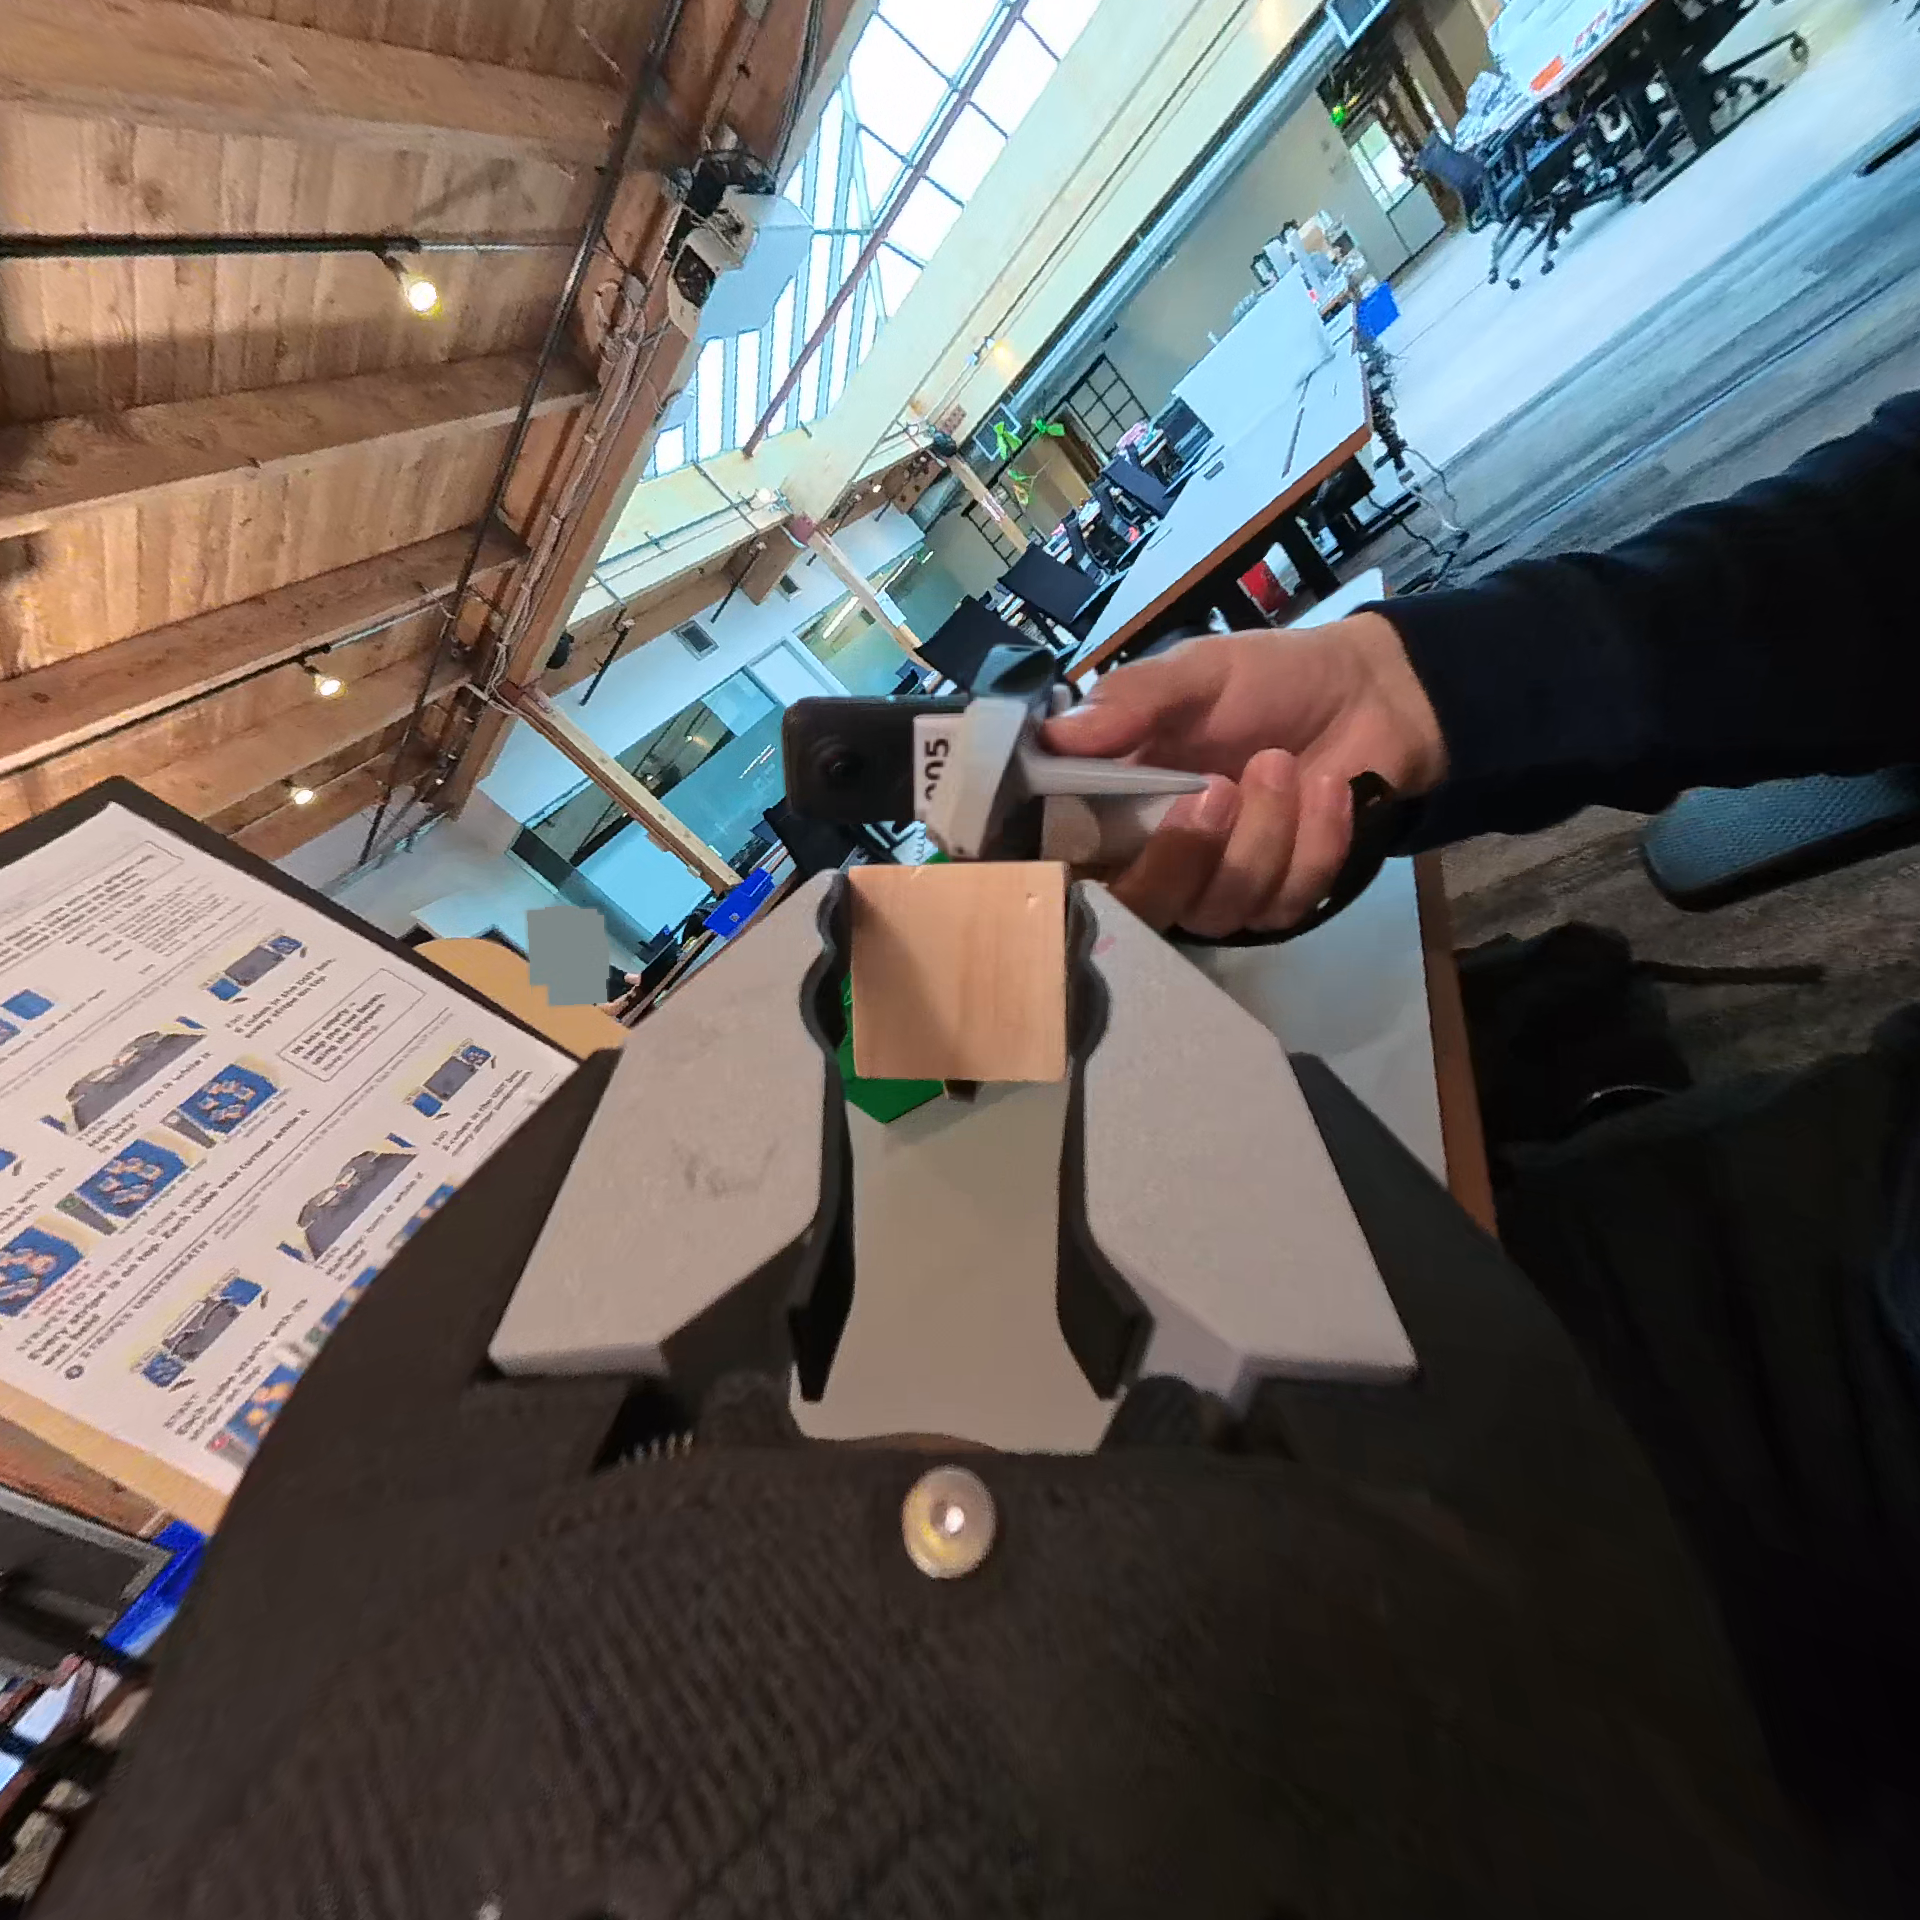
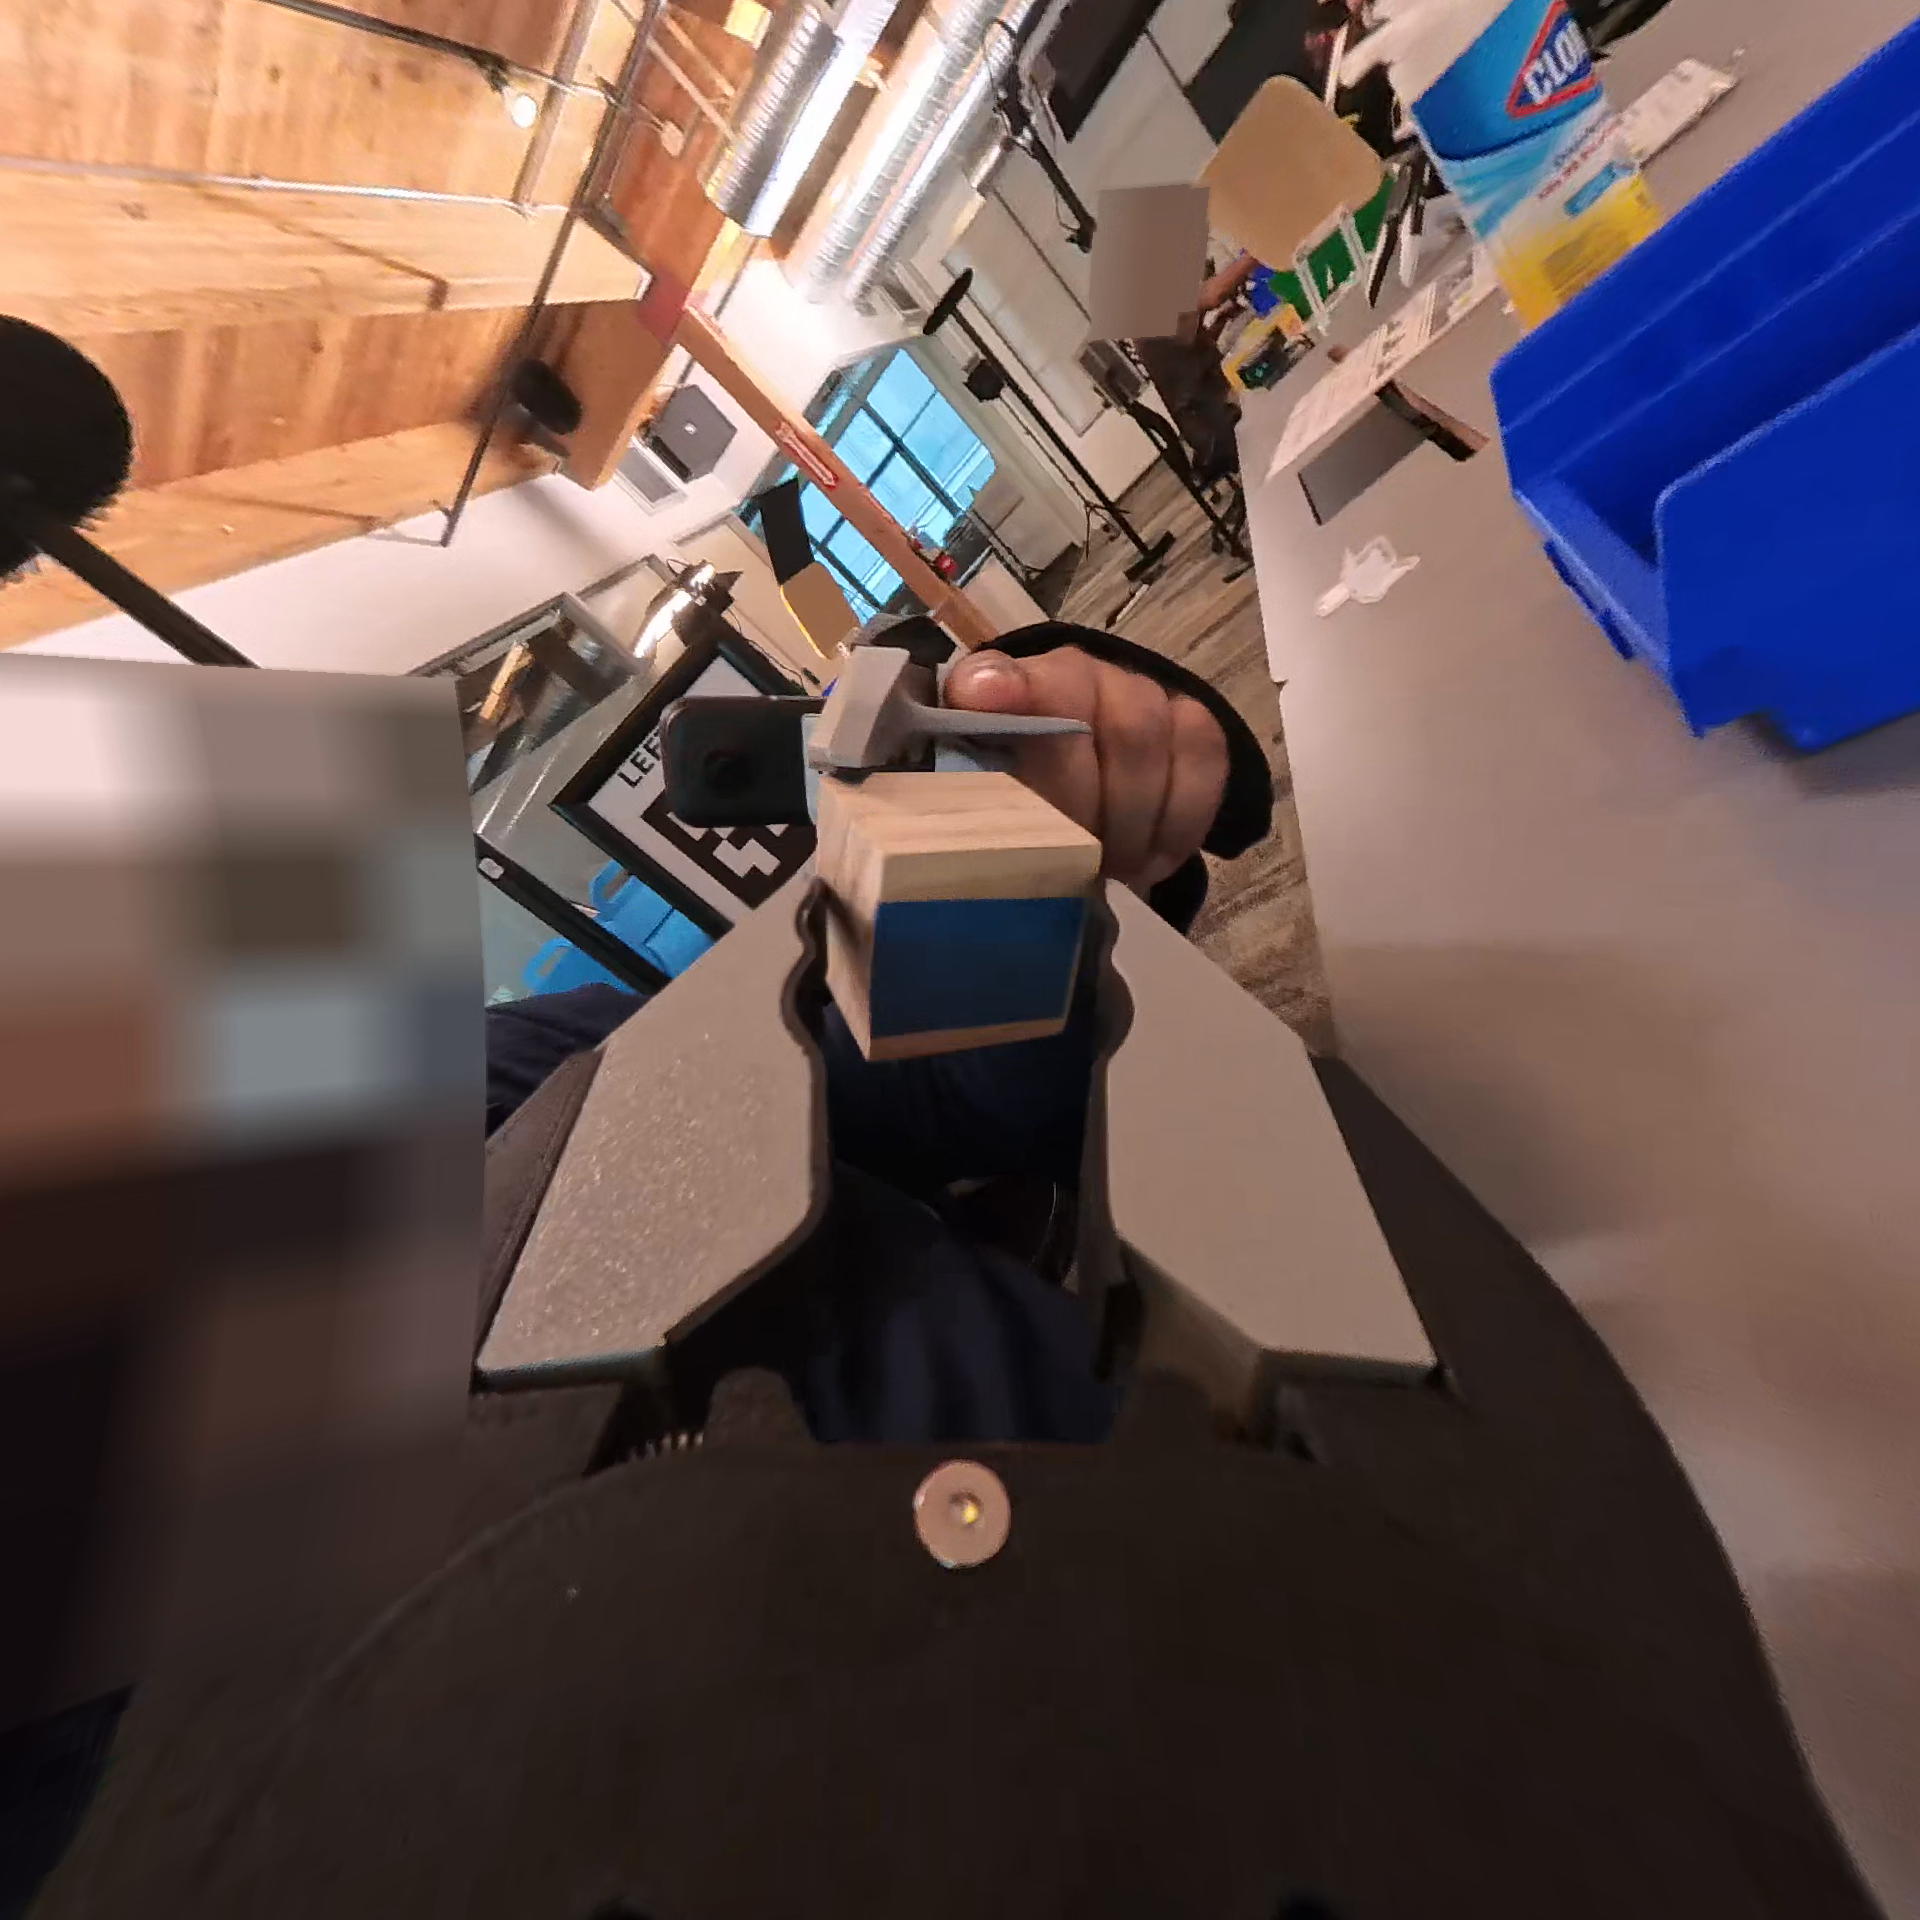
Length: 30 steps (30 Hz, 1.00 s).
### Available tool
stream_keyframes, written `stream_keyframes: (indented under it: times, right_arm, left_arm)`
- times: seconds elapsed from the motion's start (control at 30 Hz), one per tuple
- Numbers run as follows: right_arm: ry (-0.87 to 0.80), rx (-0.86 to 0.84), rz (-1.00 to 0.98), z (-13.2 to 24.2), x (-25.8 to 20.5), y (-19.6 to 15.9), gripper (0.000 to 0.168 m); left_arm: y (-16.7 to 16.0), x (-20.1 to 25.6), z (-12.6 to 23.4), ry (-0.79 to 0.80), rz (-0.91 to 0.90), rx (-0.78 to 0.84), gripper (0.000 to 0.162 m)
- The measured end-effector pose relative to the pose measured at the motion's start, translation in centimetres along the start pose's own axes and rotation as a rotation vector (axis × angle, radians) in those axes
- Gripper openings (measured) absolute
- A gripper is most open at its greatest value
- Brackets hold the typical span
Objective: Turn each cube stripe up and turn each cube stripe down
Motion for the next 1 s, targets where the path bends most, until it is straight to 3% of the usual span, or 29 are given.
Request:
stream_keyframes:
  times: [0.23,0.37,0.47,0.6,0.7,0.8,0.9,1.0]
  right_arm:
    - [-0.066,-0.028,0.043,0.4,0.7,0.0,0.046]
    - [-0.154,0.037,0.084,3.6,1.3,2.2,0.046]
    - [-0.451,0.101,0.22,10.3,3.3,5.3,0.046]
    - [-1.17,0.07,0.399,25.4,7.1,7.7,0.045]
    - [-1.598,-0.058,0.365,35.7,8.0,6.4,0.047]
    - [-1.789,-0.172,0.258,41.3,9.0,4.0,0.046]
    - [-1.882,-0.313,0.155,43.8,10.8,1.5,0.047]
    - [-1.923,-0.4,0.066,44.8,12.2,-0.2,0.047]
  left_arm:
    - [-0.6,-0.1,0.1,0.042,0.046,-0.029,0.039]
    - [-0.5,-1.2,1.1,0.06,0.092,-0.047,0.058]
    - [0.2,-2.8,2.5,0.125,0.079,-0.036,0.056]
    - [1.2,-4.5,4.1,0.182,0.08,-0.021,0.053]
    - [1.8,-5.2,4.5,0.2,0.119,0.017,0.048]
    - [1.2,-6.1,4.5,0.251,0.11,-0.009,0.043]
    - [-0.8,-7.8,4.5,0.349,0.118,-0.121,0.043]
    - [-3.8,-10.6,5.3,0.503,0.241,-0.282,0.047]
Point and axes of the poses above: each gripper's, where its closed fingertips meet, z back along the fingers, y out of its top, x = y × z across the jaws, the point moved 1 cm from there along z, back along the fingers, and after that the axes turned 13 degrees about z, right-handed, at the moved point
